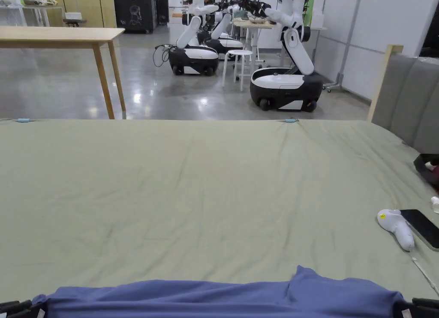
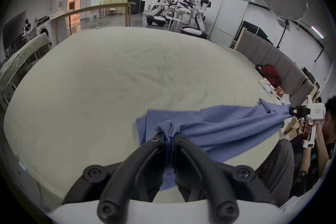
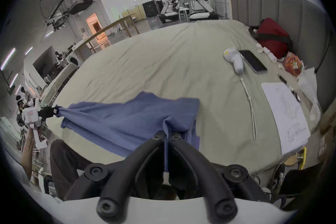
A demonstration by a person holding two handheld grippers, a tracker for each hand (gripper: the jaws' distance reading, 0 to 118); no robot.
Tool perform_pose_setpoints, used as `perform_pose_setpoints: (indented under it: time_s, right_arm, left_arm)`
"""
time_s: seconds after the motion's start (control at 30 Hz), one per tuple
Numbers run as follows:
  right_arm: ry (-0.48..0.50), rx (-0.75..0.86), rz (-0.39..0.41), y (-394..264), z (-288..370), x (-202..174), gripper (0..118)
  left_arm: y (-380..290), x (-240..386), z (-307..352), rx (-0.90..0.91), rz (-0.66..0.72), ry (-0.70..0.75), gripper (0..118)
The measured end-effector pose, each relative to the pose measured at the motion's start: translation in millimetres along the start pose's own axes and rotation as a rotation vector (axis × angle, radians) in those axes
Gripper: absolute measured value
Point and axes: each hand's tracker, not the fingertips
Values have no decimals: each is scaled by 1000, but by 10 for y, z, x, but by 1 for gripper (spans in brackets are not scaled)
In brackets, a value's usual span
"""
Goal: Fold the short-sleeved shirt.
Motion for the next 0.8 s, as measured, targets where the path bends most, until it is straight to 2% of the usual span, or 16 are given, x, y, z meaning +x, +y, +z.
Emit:
perform_pose_setpoints:
  time_s: [0.23, 0.27, 0.3, 0.33, 0.37, 0.53, 0.63, 0.67, 0.7, 0.73, 0.77, 0.8]
  right_arm:
    - [-16, -49, -15, -106, -240, 62, 4]
    - [-11, -57, -18, -110, -240, 85, 16]
    - [-2, -63, -26, -99, -248, 95, 45]
    - [-12, -59, -35, -92, -234, 80, 90]
    - [-31, -48, -40, -72, -224, 60, 118]
    - [-64, 80, -22, 82, 16, -124, 115]
    - [-76, 218, 47, 237, 159, -538, 114]
    - [-118, 292, 86, 271, 206, -713, 108]
    - [-147, 393, 125, 275, 260, -895, 92]
    - [-191, 457, 155, 266, 279, -1047, 59]
    - [-239, 520, 180, 250, 271, -1208, 11]
    - [-269, 591, 189, 260, 251, -1379, 1]
  left_arm:
    - [-130, -123, -223, -59, -14, 9, 10]
    - [-128, -140, -238, -62, -12, 6, 33]
    - [-125, -120, -229, -65, -14, 8, 75]
    - [-122, -86, -218, -74, -17, 22, 111]
    - [-111, -96, -241, -90, -24, 55, 116]
    - [120, 132, 68, 70, 6, 74, 112]
    - [328, 551, 300, 211, -35, 84, 109]
    - [385, 716, 372, 267, -48, 75, 101]
    - [420, 876, 432, 317, -55, 67, 88]
    - [435, 1005, 475, 367, -55, 72, 68]
    - [442, 1171, 508, 430, -69, 105, 29]
    - [424, 1333, 527, 496, -100, 150, 2]
